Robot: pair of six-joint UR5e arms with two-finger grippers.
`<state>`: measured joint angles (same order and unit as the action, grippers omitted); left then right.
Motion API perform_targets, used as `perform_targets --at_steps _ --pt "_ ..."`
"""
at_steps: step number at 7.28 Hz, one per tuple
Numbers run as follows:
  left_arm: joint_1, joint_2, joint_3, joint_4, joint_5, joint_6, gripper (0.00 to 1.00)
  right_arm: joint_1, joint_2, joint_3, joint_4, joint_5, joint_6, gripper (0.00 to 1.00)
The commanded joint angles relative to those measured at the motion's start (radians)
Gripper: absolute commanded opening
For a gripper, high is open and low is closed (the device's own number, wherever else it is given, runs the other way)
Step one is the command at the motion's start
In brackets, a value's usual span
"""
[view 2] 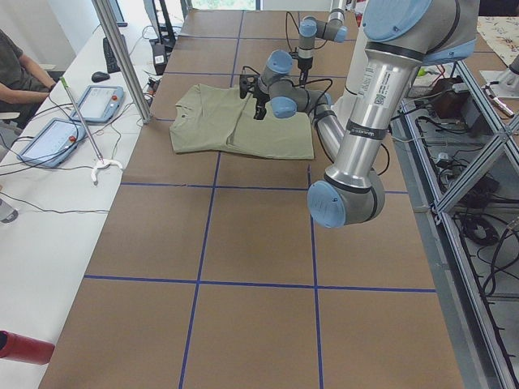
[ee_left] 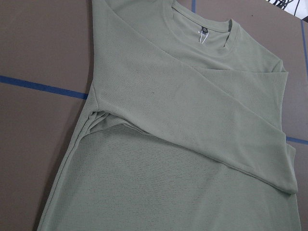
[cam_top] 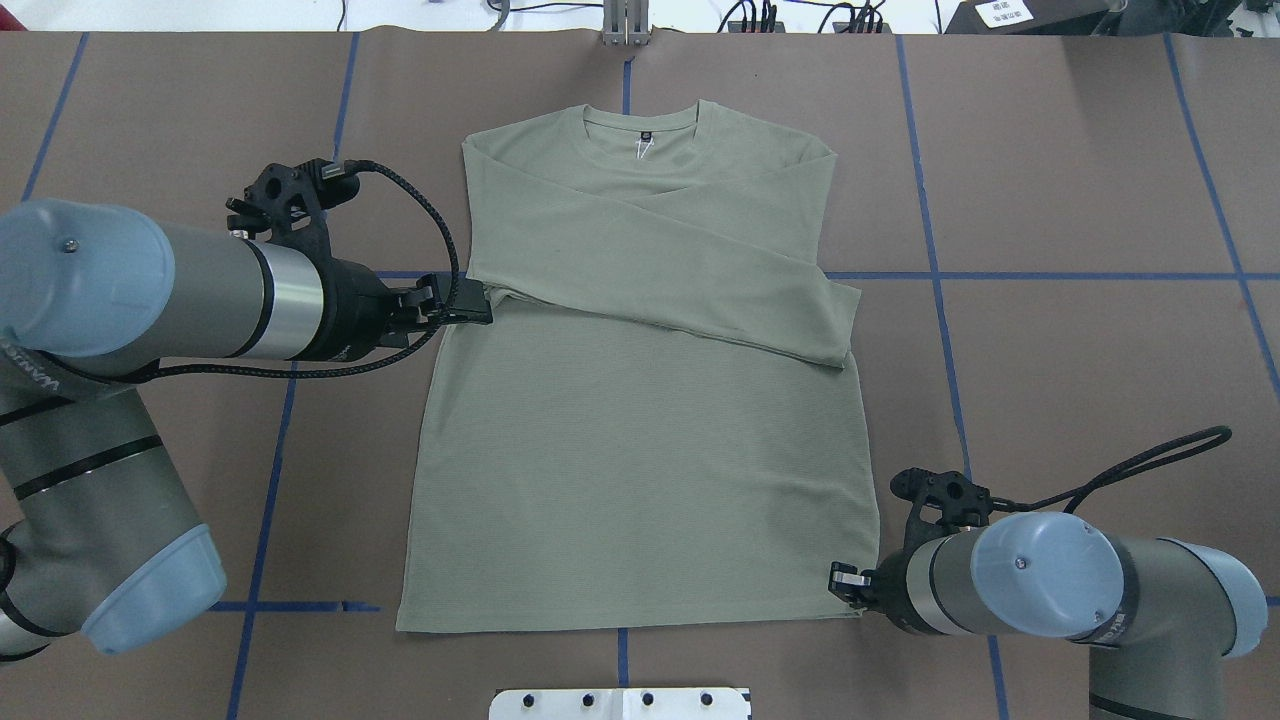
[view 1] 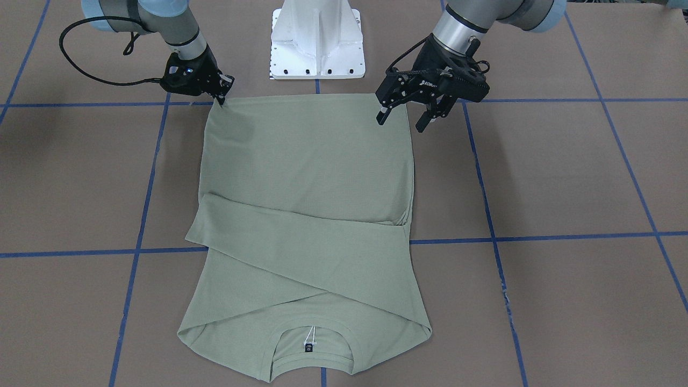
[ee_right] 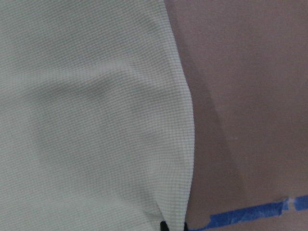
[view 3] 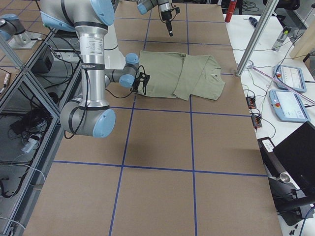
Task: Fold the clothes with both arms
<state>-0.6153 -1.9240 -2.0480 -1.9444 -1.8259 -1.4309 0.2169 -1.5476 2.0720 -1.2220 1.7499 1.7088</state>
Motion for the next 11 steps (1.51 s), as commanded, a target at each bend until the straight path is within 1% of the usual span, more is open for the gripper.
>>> perform_targets --at_steps 1,2,3,5,6,7,8,10,11 --pt "0.012 0.063 -0.012 0.001 -0.001 -0.06 1.0 0.019 0.0 0.036 -0.002 0.002 0.0 0.0" --pt "0.064 0.113 -0.026 0.002 0.003 -0.095 1.0 0.028 0.0 0.04 -0.002 0.002 0.0 0.0" --pt "0.134 0.153 -0.026 0.002 0.016 -0.17 1.0 0.041 0.0 0.04 -0.001 0.003 0.0 0.0" --pt "0.292 0.215 -0.026 0.028 0.123 -0.299 1.0 0.051 0.0 0.04 -0.001 0.0 0.0 0.0" --pt "0.352 0.215 -0.032 0.097 0.144 -0.354 1.0 0.053 0.001 0.039 0.004 0.011 -0.003 0.0" --pt "0.385 0.217 -0.034 0.12 0.166 -0.365 0.99 0.059 0.006 0.039 0.006 0.013 -0.003 0.0" --pt "0.403 0.217 -0.034 0.125 0.169 -0.385 0.92 0.068 0.006 0.039 0.006 0.013 -0.003 0.0" --pt "0.41 0.221 -0.021 0.125 0.174 -0.385 0.86 0.072 0.011 0.037 0.006 0.013 -0.003 0.0" --pt "0.425 0.22 -0.009 0.125 0.175 -0.39 0.85 0.073 0.007 0.037 0.007 0.014 -0.003 0.0"
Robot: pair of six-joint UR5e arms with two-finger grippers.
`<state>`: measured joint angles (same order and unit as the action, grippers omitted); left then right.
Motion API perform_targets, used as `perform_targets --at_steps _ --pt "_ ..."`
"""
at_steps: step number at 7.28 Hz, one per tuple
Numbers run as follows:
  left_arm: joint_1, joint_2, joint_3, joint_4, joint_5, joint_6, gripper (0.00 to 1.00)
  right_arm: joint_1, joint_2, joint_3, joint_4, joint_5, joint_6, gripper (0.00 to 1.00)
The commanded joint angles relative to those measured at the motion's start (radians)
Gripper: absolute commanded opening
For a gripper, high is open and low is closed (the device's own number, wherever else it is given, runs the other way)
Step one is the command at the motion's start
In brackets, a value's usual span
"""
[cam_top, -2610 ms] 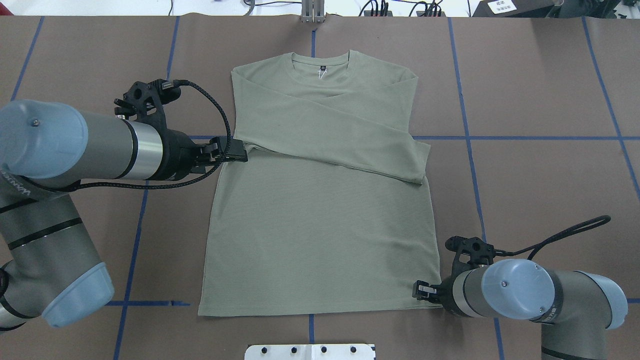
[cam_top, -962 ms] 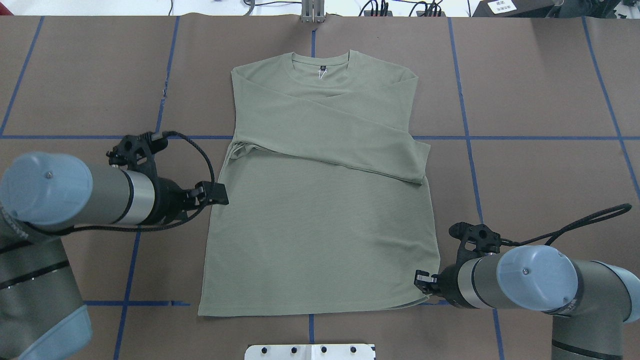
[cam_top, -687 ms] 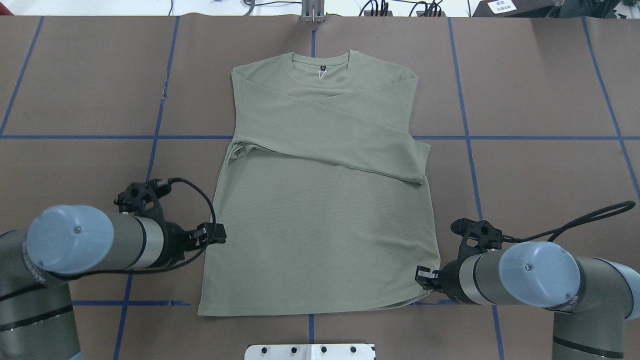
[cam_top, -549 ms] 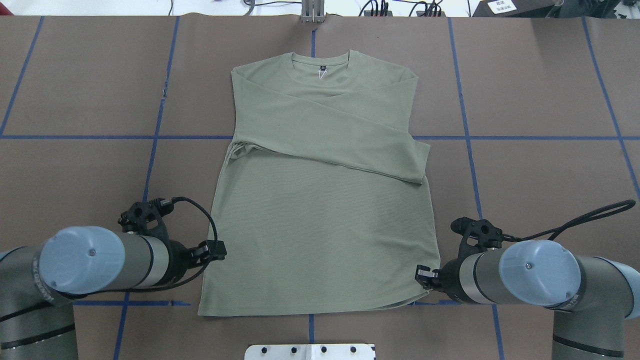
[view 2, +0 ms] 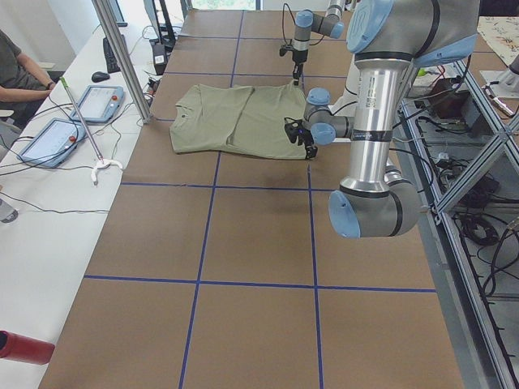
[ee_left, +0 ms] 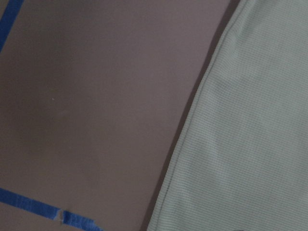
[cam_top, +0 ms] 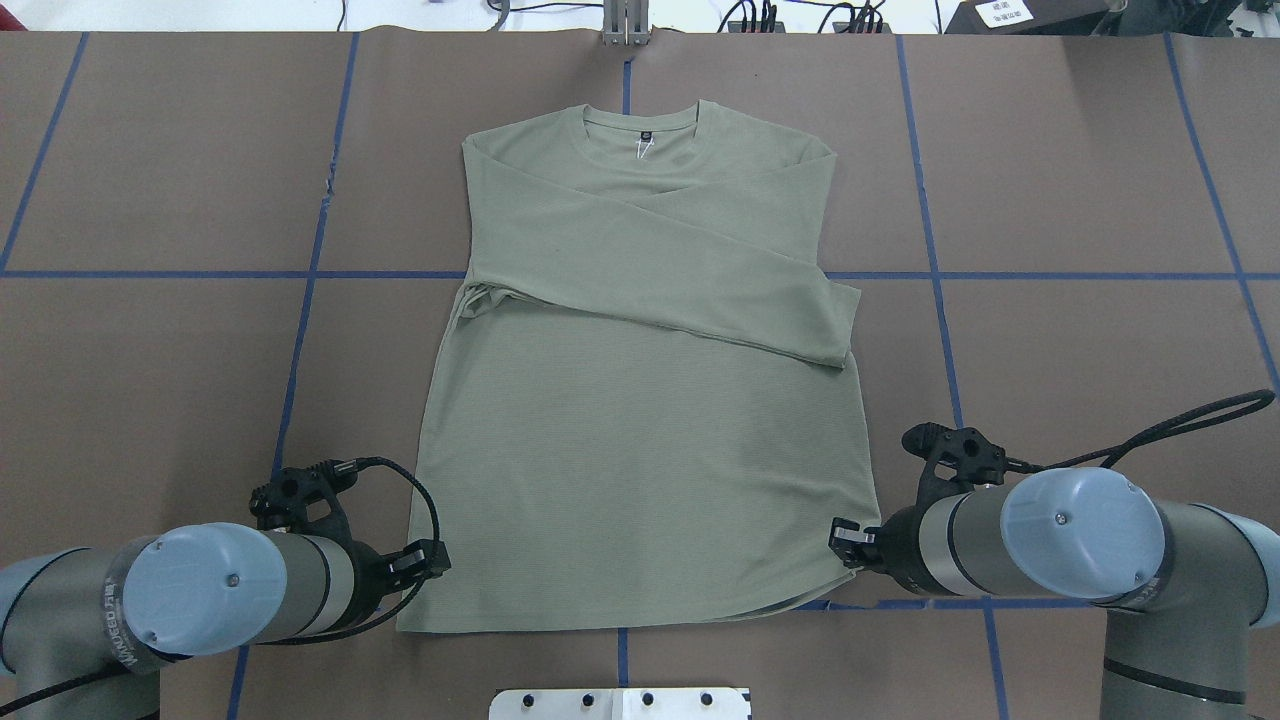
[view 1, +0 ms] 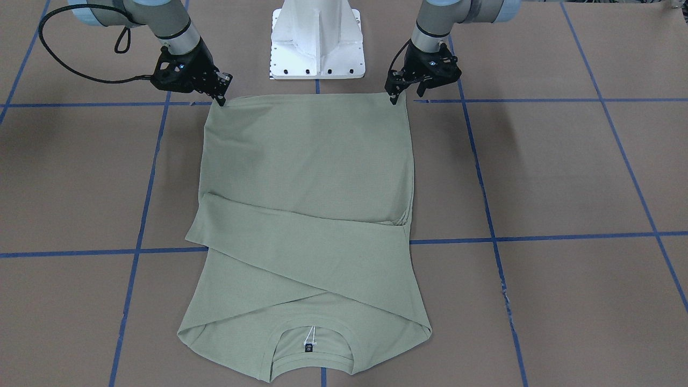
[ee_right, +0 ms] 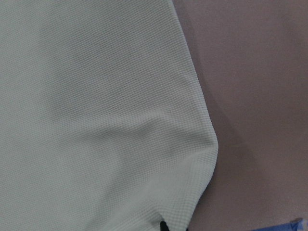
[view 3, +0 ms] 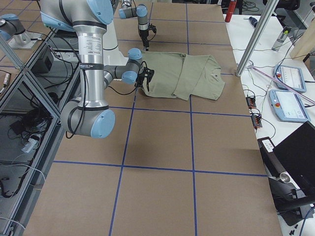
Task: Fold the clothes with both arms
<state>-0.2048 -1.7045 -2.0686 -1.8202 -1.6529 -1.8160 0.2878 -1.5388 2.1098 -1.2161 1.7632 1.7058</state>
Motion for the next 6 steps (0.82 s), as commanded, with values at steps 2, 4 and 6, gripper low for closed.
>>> perform_targets --at_steps 2,4,6 --pt "0.033 -0.01 0.036 0.001 0.002 -0.006 0.83 0.005 -0.003 -0.001 0.0 0.001 0.0 0.0" --pt "0.033 -0.012 0.047 0.002 0.004 -0.006 0.78 0.007 -0.003 -0.001 0.0 0.002 0.0 0.0" --pt "0.033 -0.014 0.045 0.002 0.005 -0.008 0.59 0.03 -0.003 0.001 0.001 0.031 0.0 0.0"
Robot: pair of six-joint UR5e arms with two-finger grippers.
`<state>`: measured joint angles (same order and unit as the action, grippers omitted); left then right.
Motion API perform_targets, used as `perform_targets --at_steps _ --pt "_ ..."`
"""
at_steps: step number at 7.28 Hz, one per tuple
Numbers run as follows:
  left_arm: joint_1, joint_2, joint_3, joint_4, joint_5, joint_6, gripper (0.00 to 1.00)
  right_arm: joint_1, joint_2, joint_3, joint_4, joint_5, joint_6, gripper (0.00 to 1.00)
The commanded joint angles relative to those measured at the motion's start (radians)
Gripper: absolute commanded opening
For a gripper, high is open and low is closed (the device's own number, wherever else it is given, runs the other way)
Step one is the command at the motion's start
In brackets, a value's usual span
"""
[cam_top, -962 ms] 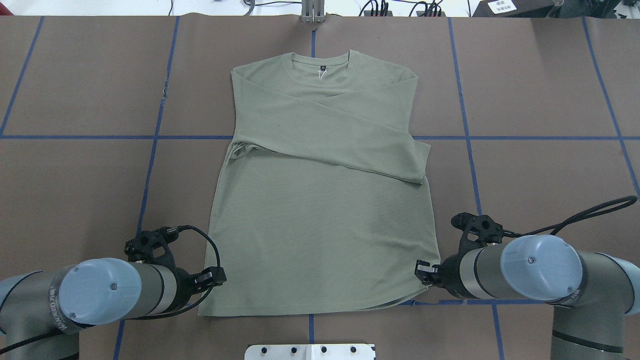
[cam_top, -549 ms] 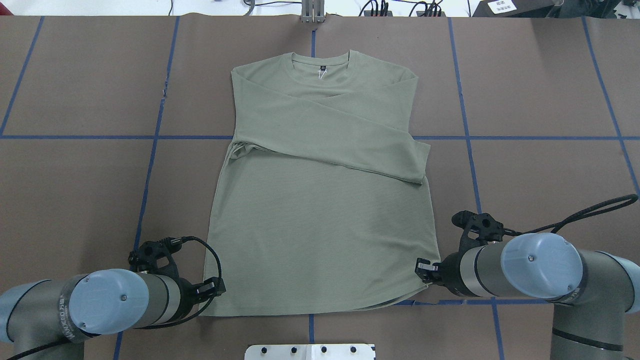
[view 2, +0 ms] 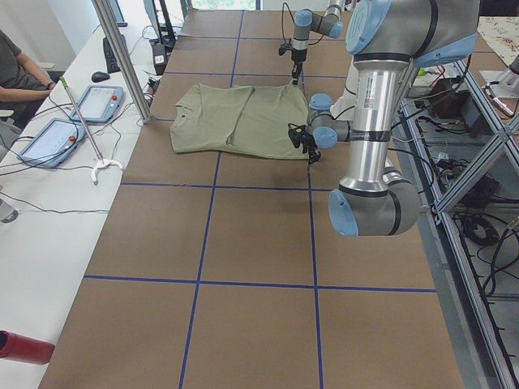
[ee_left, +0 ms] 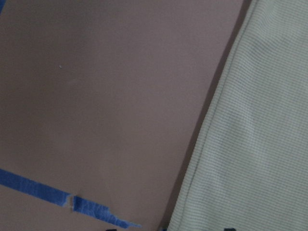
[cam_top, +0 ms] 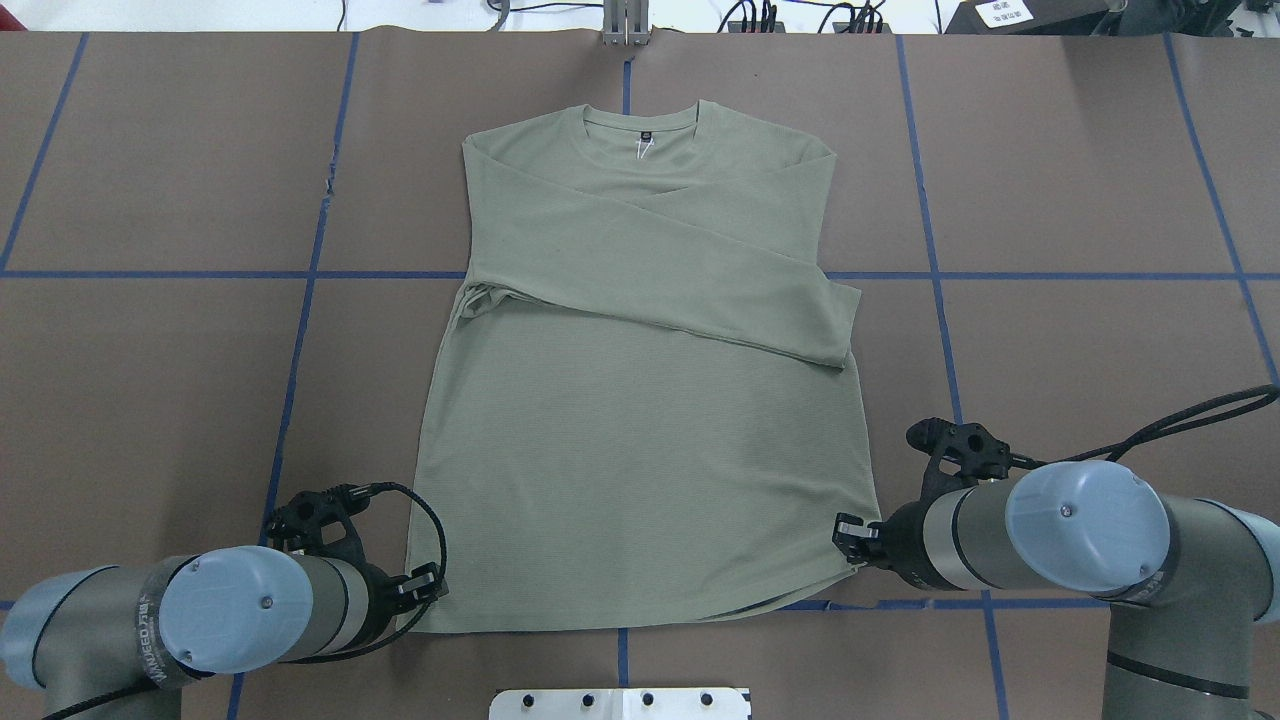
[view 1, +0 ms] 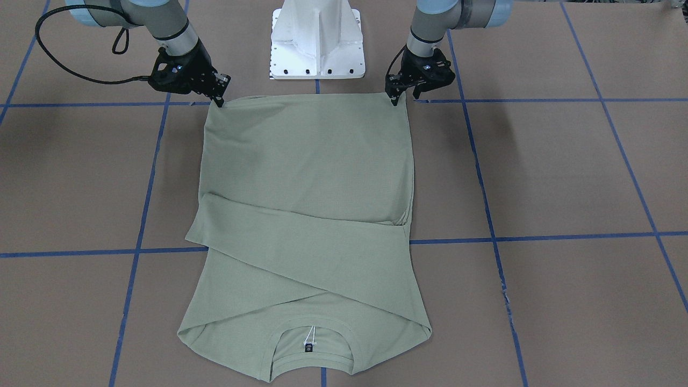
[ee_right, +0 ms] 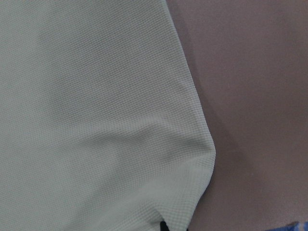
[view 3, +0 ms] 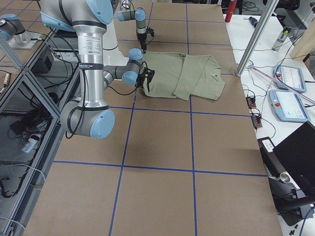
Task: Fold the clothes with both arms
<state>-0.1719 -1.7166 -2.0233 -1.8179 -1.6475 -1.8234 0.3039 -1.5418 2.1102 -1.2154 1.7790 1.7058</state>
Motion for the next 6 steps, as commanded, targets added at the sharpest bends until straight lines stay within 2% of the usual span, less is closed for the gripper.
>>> perform_targets --at_steps 1,6 --pt "0.0 -0.003 -0.002 0.0 0.0 -0.001 0.55 0.018 0.0 0.001 -0.001 0.028 0.0 0.0" --pt "0.0 -0.003 -0.003 0.0 0.0 0.001 0.54 0.047 -0.001 0.001 -0.001 0.054 0.0 0.0"
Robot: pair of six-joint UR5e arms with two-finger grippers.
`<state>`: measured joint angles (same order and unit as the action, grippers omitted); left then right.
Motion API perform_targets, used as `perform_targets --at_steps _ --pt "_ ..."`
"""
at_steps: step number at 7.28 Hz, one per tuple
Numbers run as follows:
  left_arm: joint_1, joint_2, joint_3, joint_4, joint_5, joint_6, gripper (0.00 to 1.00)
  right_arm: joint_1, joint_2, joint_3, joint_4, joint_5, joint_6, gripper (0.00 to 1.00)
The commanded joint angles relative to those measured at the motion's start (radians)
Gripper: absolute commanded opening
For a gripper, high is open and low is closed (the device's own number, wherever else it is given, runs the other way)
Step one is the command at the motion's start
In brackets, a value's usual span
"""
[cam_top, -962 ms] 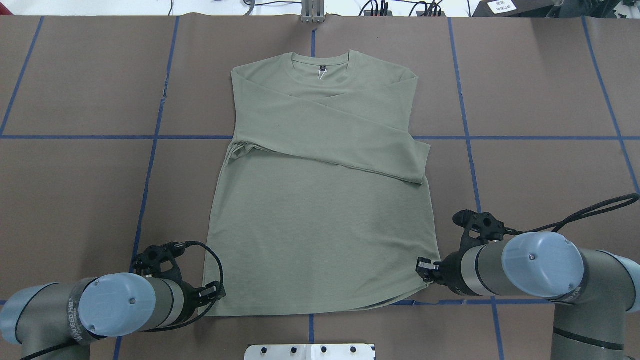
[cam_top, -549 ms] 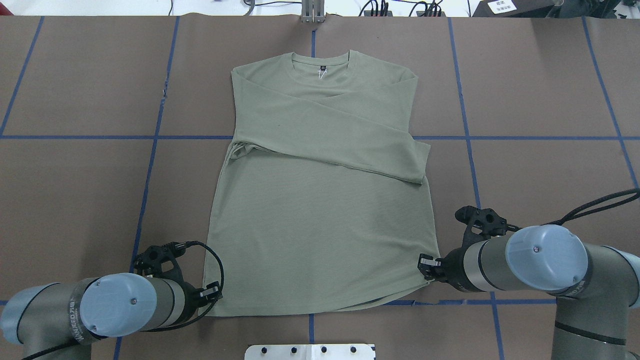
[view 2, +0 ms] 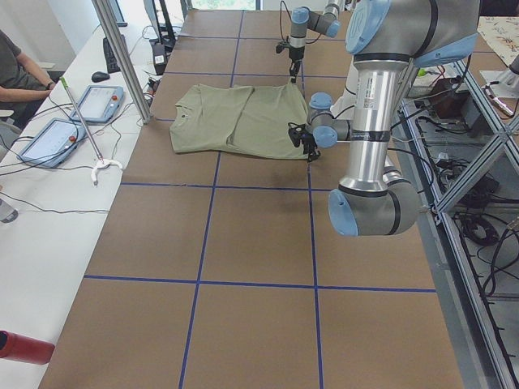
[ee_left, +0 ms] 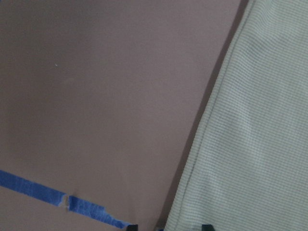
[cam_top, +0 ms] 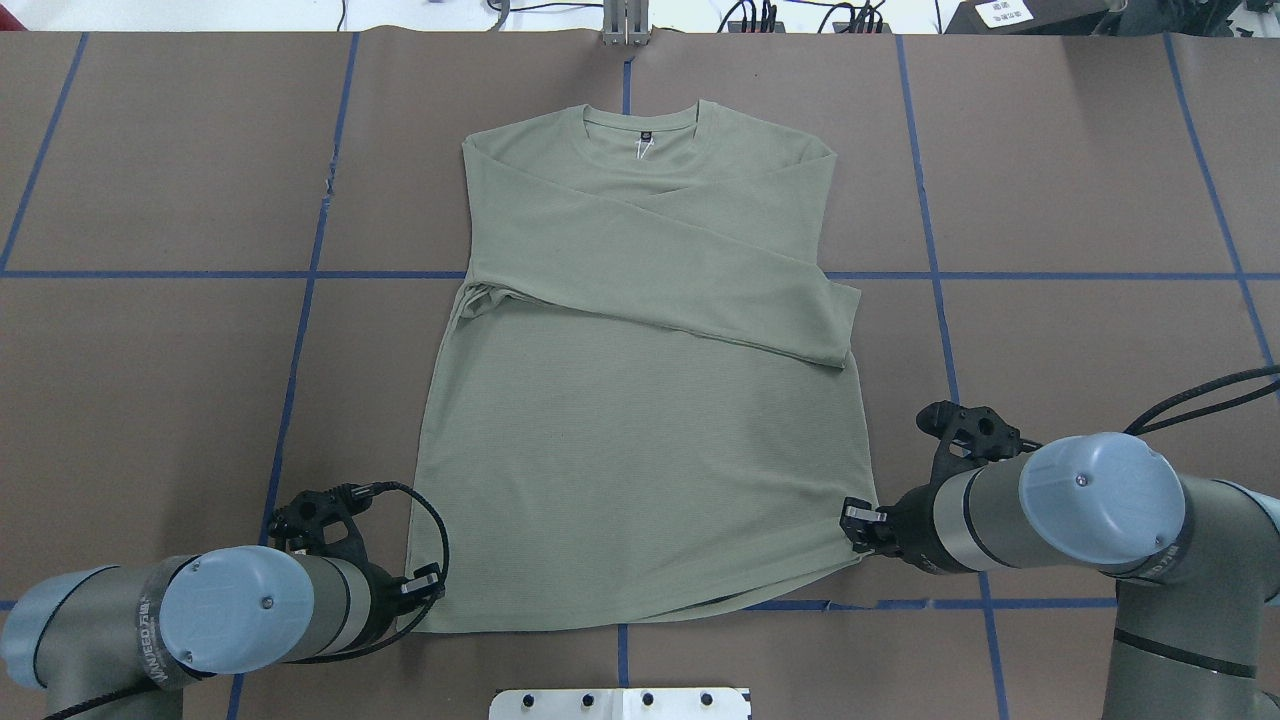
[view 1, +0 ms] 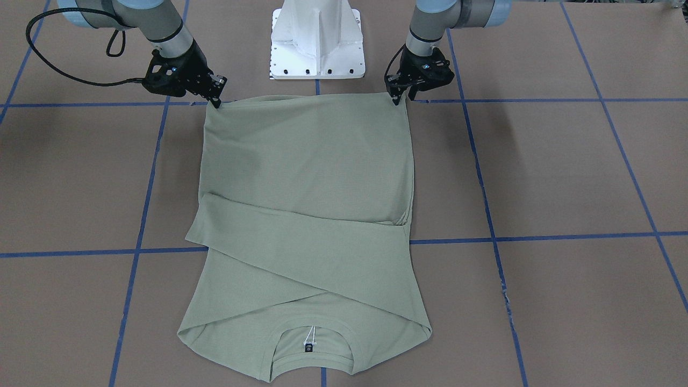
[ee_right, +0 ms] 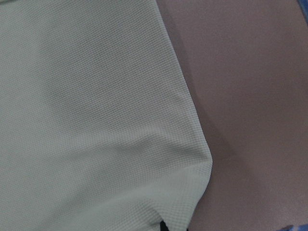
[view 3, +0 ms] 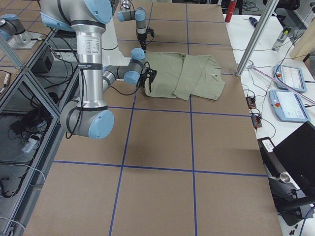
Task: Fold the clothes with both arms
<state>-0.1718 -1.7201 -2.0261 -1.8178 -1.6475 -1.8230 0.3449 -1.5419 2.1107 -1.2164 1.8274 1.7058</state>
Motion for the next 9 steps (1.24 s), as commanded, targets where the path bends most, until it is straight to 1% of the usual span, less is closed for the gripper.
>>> perform_targets --at_steps 1,6,7,8,9 --pt "0.0 0.001 0.0 0.0 0.0 -0.001 0.54 0.016 -0.001 0.0 -0.002 0.021 0.0 0.0" --pt "0.006 -0.013 0.001 0.0 0.0 -0.001 0.52 0.019 0.0 0.0 -0.002 0.023 0.0 0.0" --pt "0.006 -0.012 0.001 0.0 -0.002 -0.001 0.48 0.02 0.0 0.0 -0.002 0.024 0.0 0.0" --pt "0.008 -0.012 0.001 0.0 0.0 -0.001 0.34 0.022 0.0 0.0 -0.002 0.024 0.0 0.0" --pt "0.006 -0.012 0.0 0.0 -0.002 -0.001 0.13 0.025 0.0 0.0 -0.002 0.027 0.0 0.0"
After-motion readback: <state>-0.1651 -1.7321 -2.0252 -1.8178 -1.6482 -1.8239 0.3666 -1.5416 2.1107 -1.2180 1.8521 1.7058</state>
